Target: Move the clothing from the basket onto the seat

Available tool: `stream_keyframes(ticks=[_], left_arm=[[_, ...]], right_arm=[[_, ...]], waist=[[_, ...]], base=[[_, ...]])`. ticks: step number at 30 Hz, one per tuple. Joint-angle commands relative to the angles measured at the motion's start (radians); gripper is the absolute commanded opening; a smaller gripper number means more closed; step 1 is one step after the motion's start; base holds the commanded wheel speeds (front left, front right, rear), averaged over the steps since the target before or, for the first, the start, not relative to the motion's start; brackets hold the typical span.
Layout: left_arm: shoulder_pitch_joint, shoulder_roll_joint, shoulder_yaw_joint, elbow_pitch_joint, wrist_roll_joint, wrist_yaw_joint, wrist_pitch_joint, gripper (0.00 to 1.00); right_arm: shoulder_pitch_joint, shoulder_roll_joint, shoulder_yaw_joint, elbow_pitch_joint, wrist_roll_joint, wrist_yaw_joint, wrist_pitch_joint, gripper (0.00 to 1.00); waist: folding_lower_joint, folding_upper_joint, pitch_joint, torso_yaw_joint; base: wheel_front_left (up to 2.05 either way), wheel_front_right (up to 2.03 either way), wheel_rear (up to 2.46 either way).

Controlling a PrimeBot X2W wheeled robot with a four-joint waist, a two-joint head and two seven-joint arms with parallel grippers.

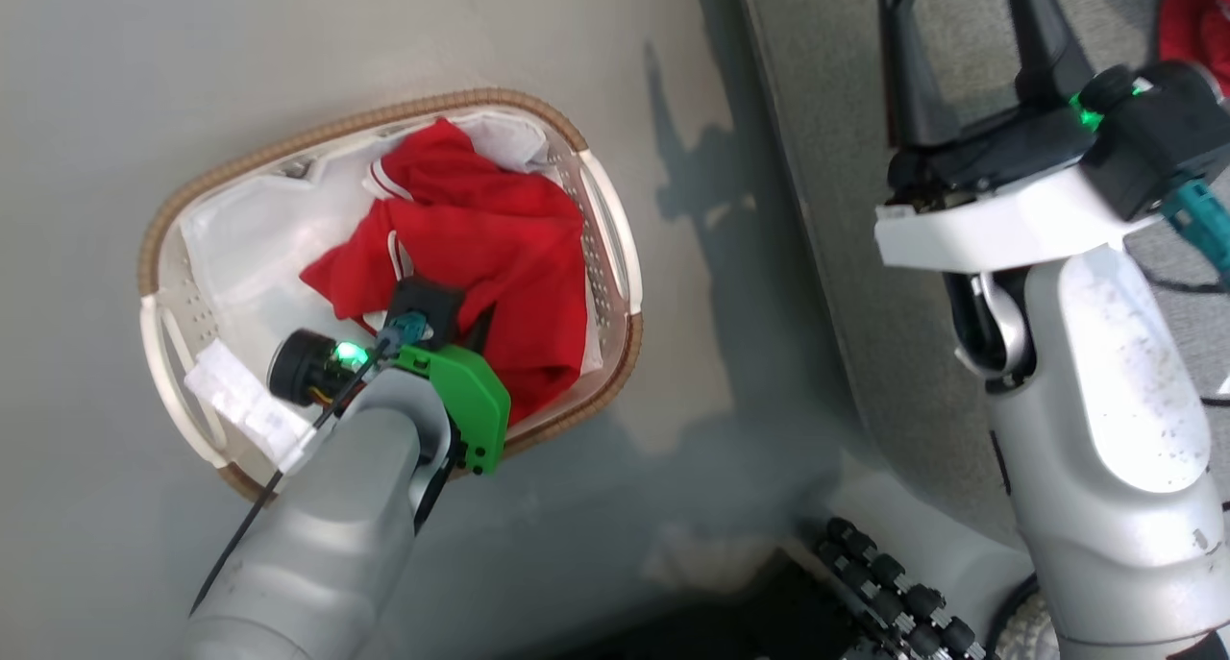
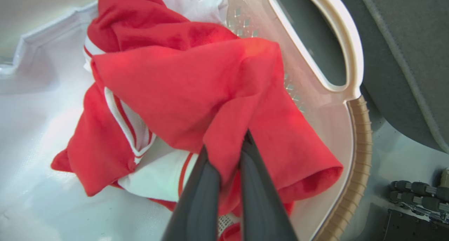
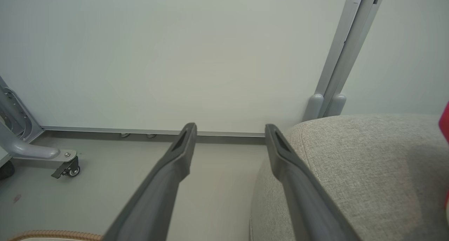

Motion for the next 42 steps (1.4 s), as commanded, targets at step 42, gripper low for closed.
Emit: stream_keyframes(ticks=[42], left_arm=[[0.473, -0.016, 0.397, -0.806, 0.129, 0.028, -0.004, 0.0]], right_arm=[[0.458, -0.003, 0.004, 0.253, -0.008, -0.001, 0.0, 1.0]], waist=[[-0.0001, -0.0001, -0.725, 0.181]], base=[[0.0, 0.0, 0.0]])
